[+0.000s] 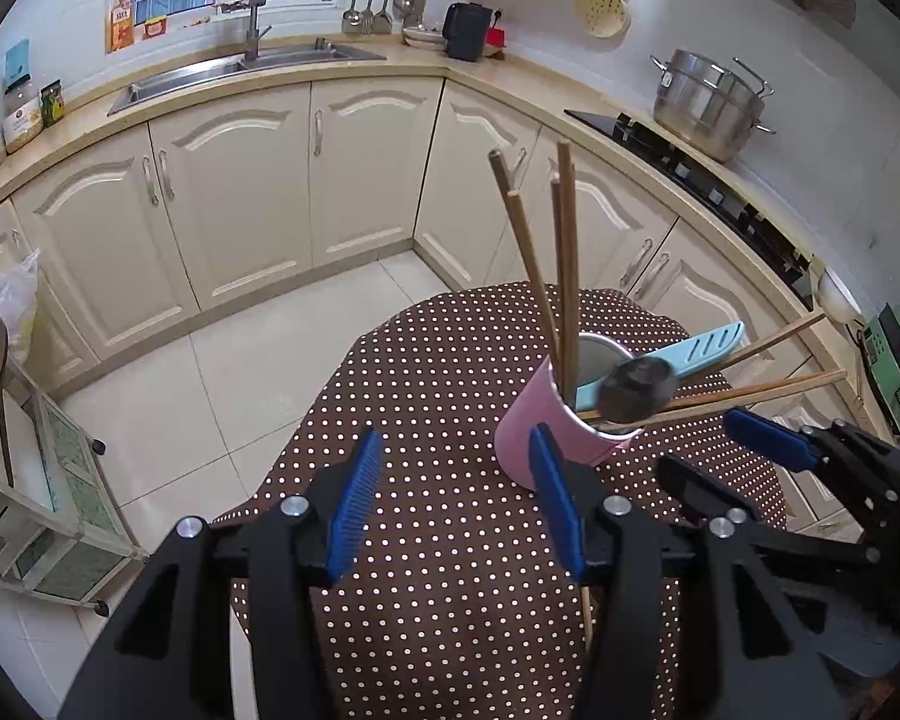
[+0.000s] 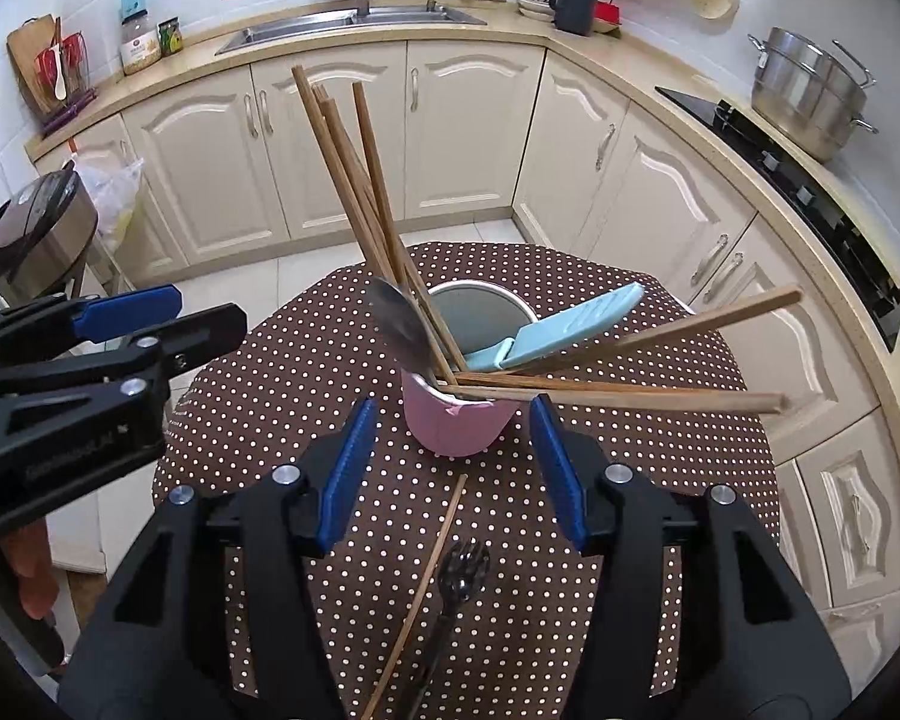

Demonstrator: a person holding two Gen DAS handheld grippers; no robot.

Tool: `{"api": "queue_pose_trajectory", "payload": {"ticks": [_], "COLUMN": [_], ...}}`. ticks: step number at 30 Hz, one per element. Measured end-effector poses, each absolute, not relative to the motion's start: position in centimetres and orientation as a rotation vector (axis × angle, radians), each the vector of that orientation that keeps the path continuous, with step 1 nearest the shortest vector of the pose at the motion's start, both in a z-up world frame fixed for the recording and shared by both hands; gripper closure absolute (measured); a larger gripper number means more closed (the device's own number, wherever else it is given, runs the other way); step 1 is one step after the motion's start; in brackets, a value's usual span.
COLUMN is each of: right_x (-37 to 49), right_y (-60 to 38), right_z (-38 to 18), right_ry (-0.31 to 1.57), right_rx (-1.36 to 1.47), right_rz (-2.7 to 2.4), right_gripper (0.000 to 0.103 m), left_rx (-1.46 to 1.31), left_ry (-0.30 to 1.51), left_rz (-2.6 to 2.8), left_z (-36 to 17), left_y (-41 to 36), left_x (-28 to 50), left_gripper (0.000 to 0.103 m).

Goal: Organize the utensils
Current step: 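Move both tools back down toward the last chopstick and black spork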

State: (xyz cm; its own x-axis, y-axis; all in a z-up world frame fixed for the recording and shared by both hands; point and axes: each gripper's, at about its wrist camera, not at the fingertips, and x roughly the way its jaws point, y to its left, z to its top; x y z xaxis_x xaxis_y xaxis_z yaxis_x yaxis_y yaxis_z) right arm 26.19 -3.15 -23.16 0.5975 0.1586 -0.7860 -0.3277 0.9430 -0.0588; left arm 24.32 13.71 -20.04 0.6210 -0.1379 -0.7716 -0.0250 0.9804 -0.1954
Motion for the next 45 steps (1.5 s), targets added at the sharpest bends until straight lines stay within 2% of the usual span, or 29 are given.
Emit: {"api": "queue_pose_trajectory", "payload": {"ticks": [9,15,33,38,45], "right_x": [24.1,22.3,20.2,20.3,20.5], "right_y": [-5.3,-7.5,-13.0,-14.4,-15.6], "right_z": [-21.9,-22.2,-30.0,-31.0,-32.1], "right_ry": [0.849,0.853,1.049,1.091,1.129], "right_rx": [-0.175,-0.163,-0.111,-0.075,-0.042], "right_rz": [0.242,0.194,0.085,0.065,0.055], "right_gripper": [0.05,0.05,0.049,0.049,0.048], "left_rx": [-0.165,-0.194,-0.17,-0.144,0.031], "left_ry": [0.919,1.001,1.354,1.39,1.445], "left_rz": [-0.108,-0.157,-0.252,-0.283,-0.278], "left_z": [-20.3,-22.3,-32.3,-33.5,-35.7], "left_y": [12.3,11.1,5.3,3.4,0.7], "left_x": [24.1,23.8,24.0,24.6,24.7], "left_gripper": [0.052,0.05,0.05,0.05,0.05]}}
